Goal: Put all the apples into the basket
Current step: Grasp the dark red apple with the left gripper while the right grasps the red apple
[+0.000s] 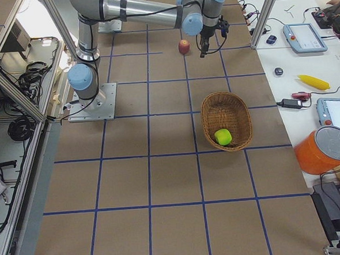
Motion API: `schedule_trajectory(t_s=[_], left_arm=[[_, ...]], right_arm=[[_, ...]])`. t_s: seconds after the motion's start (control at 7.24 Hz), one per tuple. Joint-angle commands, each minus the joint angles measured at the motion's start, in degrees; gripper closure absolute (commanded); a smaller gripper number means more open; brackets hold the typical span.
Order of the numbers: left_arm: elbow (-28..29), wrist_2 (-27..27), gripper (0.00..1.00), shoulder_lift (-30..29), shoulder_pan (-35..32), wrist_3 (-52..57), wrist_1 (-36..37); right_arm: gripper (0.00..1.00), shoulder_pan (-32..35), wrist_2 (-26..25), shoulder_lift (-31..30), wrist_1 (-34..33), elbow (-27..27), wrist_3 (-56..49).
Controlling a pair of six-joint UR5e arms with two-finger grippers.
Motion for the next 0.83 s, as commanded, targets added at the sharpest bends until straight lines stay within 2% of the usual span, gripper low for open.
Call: schedule_trajectory(t_s=[0.0, 0.41, 0.55, 0.69], left_arm=[[1.07, 0.49, 0.0, -3.56, 2.87, 7.68, 2.0], [-0.17, 0.57, 0.0, -4.98, 3.49, 8.86, 0.45], [0.09, 0.75, 0.0, -4.98, 3.58, 8.95, -2.96], [0.09, 1.1, 0.29, -4.89, 4.11, 9.21, -3.77]], right_arm=[[0.0, 8.11, 1.07, 5.82, -6.13, 0.05, 13.05], [0.0, 11.39, 1.07, 10.23, -8.6, 0.23, 15.03], [0.0, 12.09, 0.98, 11.37, -8.77, 0.14, 15.03], [0.0, 12.19, 0.98, 12.25, -8.77, 0.14, 14.95]])
